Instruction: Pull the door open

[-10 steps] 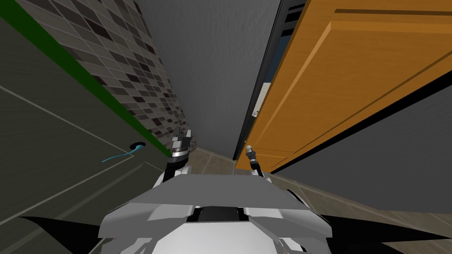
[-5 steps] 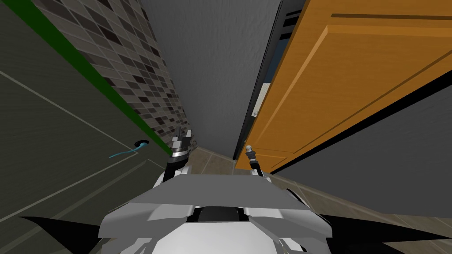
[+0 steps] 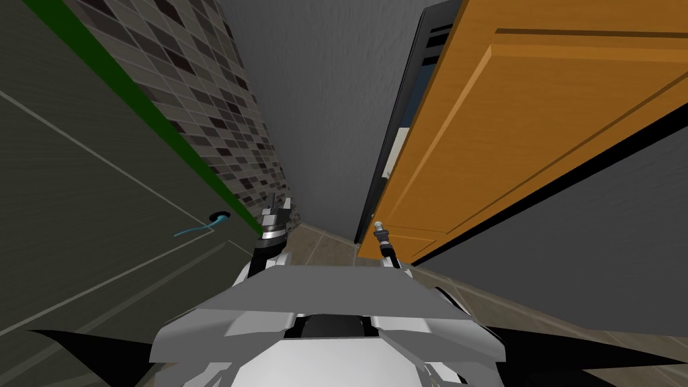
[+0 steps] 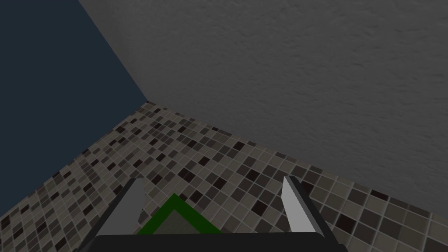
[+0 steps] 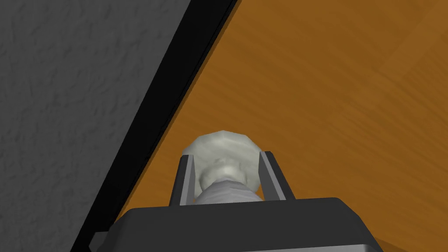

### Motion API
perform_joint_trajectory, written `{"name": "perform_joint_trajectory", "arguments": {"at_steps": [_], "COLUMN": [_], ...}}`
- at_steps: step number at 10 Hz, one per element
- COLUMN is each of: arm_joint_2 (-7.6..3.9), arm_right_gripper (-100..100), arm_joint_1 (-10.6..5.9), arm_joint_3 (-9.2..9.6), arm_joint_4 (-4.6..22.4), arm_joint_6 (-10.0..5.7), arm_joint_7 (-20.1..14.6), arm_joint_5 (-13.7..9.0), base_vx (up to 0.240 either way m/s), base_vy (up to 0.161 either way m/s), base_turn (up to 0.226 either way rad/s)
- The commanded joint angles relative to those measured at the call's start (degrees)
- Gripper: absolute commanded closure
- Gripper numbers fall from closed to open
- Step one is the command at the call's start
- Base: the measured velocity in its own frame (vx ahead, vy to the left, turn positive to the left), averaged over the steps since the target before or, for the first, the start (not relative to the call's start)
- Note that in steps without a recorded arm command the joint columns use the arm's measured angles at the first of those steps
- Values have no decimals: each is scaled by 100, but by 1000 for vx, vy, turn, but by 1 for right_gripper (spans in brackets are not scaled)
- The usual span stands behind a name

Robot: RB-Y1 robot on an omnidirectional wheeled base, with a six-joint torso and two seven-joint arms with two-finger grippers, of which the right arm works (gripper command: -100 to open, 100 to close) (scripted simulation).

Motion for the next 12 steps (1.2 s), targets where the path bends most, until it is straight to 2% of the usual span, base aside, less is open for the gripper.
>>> {"name": "perform_joint_trajectory", "arguments": {"at_steps": [1, 4, 6, 8, 9, 12], "arm_joint_2": [31, 34, 40, 40, 42, 42], "arm_right_gripper": [100, 100, 100, 100, 100, 100], "arm_joint_1": [44, 34, 16, 16, 8, 8], "arm_joint_3": [40, 52, 73, 73, 82, 82], "arm_joint_4": [89, 94, 102, 85, 106, 106], "arm_joint_6": [24, 29, 38, 38, 42, 42], "arm_joint_7": [-286, -554, -909, -977, -1177, -1177], "arm_joint_5": [-18, -38, -75, -75, -91, -91], "base_vx": [-24, -19, -24, -12, -9, -6], "base_vy": [-19, -12, -21, -13, -7, -5], "base_turn": [19, 14, 31, 0, 18, 1]}}
